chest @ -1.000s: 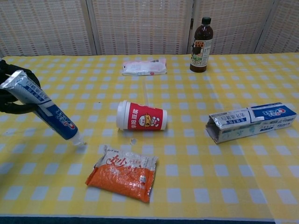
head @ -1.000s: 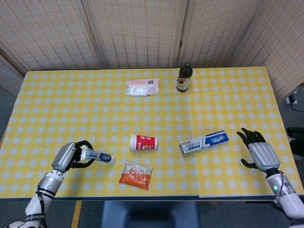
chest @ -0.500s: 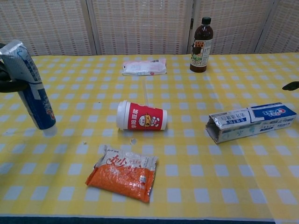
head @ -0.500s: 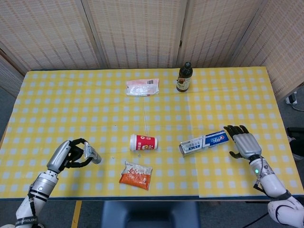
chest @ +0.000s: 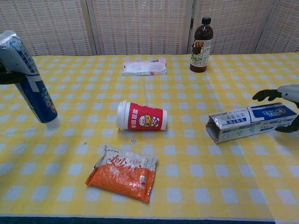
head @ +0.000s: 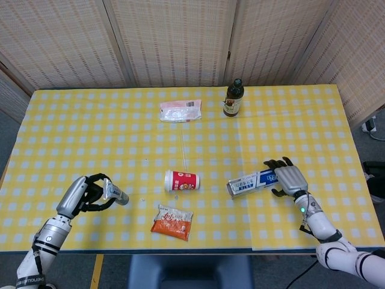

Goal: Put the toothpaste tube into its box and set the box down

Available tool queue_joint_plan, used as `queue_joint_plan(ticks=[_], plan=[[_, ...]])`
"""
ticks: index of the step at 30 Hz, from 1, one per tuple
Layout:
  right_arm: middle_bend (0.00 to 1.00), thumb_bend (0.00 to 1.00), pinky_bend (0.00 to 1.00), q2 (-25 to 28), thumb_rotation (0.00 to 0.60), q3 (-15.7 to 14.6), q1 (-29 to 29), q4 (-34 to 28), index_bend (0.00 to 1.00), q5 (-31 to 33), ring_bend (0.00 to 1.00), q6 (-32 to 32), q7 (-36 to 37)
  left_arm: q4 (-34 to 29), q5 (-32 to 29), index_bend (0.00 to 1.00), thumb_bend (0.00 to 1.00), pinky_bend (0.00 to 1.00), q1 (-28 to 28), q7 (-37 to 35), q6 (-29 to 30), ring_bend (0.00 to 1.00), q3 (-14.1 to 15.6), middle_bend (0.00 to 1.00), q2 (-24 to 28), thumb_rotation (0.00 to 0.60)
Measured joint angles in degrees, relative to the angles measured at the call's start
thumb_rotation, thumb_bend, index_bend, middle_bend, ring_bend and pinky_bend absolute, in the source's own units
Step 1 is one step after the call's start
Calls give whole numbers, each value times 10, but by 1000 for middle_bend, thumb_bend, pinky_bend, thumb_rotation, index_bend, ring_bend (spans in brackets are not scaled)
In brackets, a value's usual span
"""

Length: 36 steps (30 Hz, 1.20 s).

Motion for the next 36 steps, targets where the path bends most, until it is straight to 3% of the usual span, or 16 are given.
queue_joint_plan(ticks=[8, 16, 28, 36], plan=[[304, 324, 202, -35, 600, 2, 4, 20, 330, -10, 280, 35, -1, -3, -1, 749, 558, 1000, 3, -3, 8, 1000, 0, 1000, 4, 600], [360, 324, 440, -55, 600, -4, 6, 35, 399, -12, 361, 41, -13, -8, -4, 749, 557, 1000, 7, -36, 17, 1000, -13, 1000, 17, 600], [416, 325, 479, -52, 600, -3, 1, 28, 467, -30, 402, 61, 39, -37, -9, 748, 557, 1000, 8, -95, 3, 1000, -32, 1000, 66, 600], [431, 324, 484, -36, 600, 5, -12, 2, 483, -48, 420, 82, 130, -54, -39, 749, 557, 1000, -4, -127, -12, 1000, -57, 1000, 92, 600]])
